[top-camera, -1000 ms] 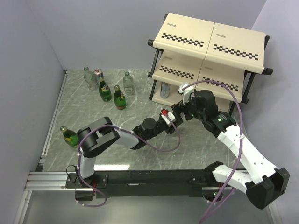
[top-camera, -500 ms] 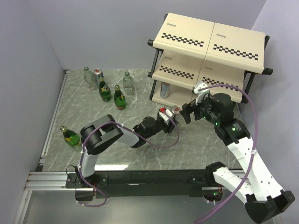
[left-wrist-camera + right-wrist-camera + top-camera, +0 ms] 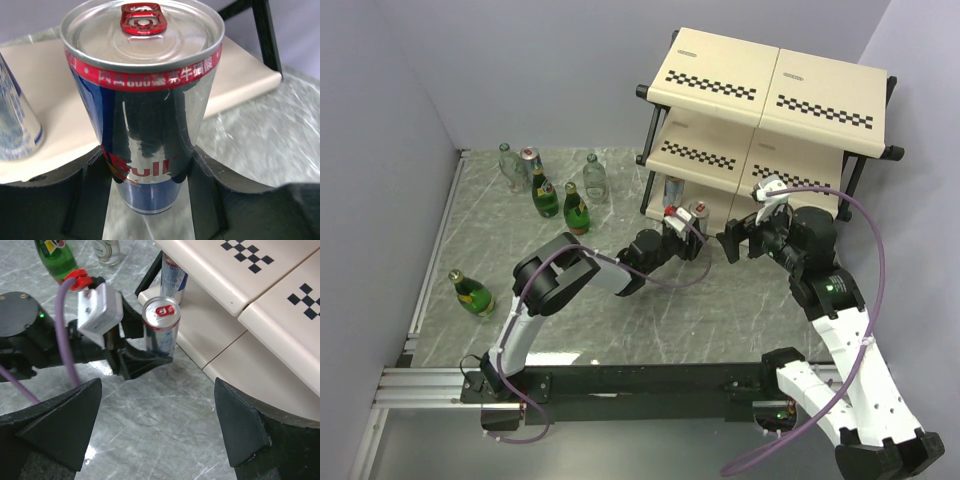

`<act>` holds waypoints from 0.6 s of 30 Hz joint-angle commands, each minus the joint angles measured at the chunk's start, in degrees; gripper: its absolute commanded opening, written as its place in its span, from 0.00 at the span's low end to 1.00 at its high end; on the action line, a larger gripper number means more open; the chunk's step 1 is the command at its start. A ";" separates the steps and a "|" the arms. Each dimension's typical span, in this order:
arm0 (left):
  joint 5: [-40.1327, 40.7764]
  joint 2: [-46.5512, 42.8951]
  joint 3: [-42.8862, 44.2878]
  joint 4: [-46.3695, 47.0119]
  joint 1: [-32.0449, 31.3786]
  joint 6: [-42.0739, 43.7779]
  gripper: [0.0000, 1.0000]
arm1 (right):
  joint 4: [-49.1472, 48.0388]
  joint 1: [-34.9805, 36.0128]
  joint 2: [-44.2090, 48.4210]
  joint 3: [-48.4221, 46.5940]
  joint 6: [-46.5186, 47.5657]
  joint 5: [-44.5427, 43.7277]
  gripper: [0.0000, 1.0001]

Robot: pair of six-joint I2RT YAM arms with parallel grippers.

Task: Place and organize the beverage onto the shelf
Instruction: Place the drink on the shelf.

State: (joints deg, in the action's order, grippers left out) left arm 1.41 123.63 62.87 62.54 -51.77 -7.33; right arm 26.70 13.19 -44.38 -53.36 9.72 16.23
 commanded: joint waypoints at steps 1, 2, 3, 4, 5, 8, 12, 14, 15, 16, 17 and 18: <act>-0.09 0.90 5.76 5.66 0.35 -1.28 0.00 | -2.26 -0.97 1.66 -0.07 -1.28 0.91 0.99; 0.08 1.34 6.29 5.49 0.61 -1.28 0.00 | -2.35 -1.15 1.84 0.01 -1.28 0.82 0.99; 0.26 1.69 7.08 5.48 0.62 -1.28 0.00 | -2.53 -1.15 2.02 0.01 -1.45 0.82 1.00; 0.17 2.48 7.52 5.40 0.88 -1.37 0.00 | -2.44 -1.24 2.28 0.01 -1.54 0.73 1.00; 0.26 2.84 7.88 5.40 1.05 -1.46 0.00 | -2.53 -1.41 2.45 0.01 -1.63 0.73 1.00; -0.27 4.51 9.63 5.13 1.85 -3.82 0.00 | -2.35 -1.76 2.72 -0.16 -1.81 0.82 1.00; -0.09 5.47 12.35 3.73 2.11 -4.71 0.00 | -2.53 -1.94 3.25 -0.07 -1.98 1.09 1.00; 0.35 6.27 13.41 2.77 2.11 -5.41 0.00 | -2.35 -2.03 3.42 -0.16 -1.98 1.35 1.00; 0.52 6.44 14.29 2.76 2.11 -5.67 0.00 | -2.35 -2.03 3.51 -0.16 -2.07 1.52 1.00; 0.87 6.97 14.73 2.67 2.11 -6.20 0.00 | -2.27 -2.03 3.60 -0.16 -2.07 1.61 1.00; 1.05 7.15 15.17 2.41 2.11 -6.38 0.00 | -2.26 -2.03 3.60 -0.07 -1.98 1.70 1.00; 1.14 7.41 16.13 1.89 2.20 -6.55 0.00 | -2.26 -2.03 3.69 -0.16 -1.98 1.70 1.00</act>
State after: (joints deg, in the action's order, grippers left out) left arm 1.89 131.68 74.43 58.94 -49.56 -11.84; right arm 26.57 11.60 -41.60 -53.23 8.36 17.23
